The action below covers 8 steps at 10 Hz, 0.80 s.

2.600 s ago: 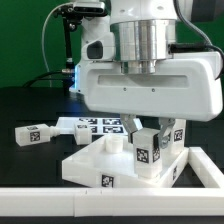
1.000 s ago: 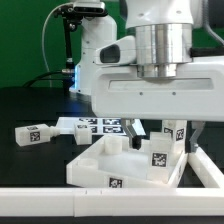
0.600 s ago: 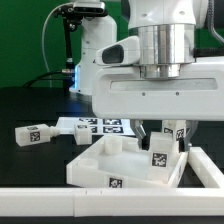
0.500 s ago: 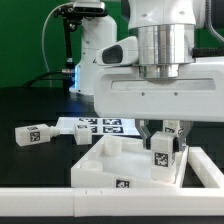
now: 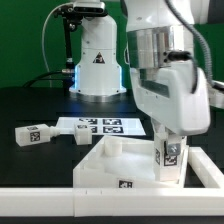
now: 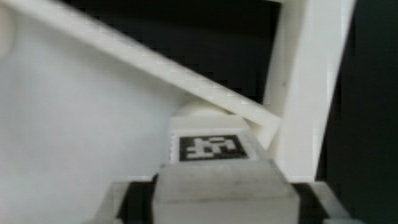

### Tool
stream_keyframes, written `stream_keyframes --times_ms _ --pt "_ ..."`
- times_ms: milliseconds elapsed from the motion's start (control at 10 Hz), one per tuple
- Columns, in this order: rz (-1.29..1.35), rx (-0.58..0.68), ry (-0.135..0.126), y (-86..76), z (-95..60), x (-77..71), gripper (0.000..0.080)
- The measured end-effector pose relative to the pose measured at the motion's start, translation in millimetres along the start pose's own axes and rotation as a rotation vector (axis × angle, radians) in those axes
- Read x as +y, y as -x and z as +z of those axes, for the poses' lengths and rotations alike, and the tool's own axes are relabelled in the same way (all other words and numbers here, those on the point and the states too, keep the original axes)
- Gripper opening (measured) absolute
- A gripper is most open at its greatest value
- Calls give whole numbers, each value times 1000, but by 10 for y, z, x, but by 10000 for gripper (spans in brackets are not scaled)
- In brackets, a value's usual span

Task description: Assemble square table

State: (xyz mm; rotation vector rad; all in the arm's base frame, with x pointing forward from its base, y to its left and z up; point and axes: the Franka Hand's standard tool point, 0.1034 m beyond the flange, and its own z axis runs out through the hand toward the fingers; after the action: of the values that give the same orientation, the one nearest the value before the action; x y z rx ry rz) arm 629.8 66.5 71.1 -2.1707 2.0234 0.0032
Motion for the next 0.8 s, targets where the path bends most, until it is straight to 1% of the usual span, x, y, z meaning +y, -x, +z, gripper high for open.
stream_keyframes --times_ms 100,200,400,500,600,700,800 --pt "107 -16 -5 2 1 -1 285" --pt "153 -17 -5 2 0 -3 285" --pt "98 -15 -5 6 1 -2 285" --pt "-50 -7 -2 21 1 -1 479" --pt "-249 1 -20 45 3 -12 479" --pt "-375 0 -20 97 12 20 598" --pt "-427 -2 -15 134 14 29 634"
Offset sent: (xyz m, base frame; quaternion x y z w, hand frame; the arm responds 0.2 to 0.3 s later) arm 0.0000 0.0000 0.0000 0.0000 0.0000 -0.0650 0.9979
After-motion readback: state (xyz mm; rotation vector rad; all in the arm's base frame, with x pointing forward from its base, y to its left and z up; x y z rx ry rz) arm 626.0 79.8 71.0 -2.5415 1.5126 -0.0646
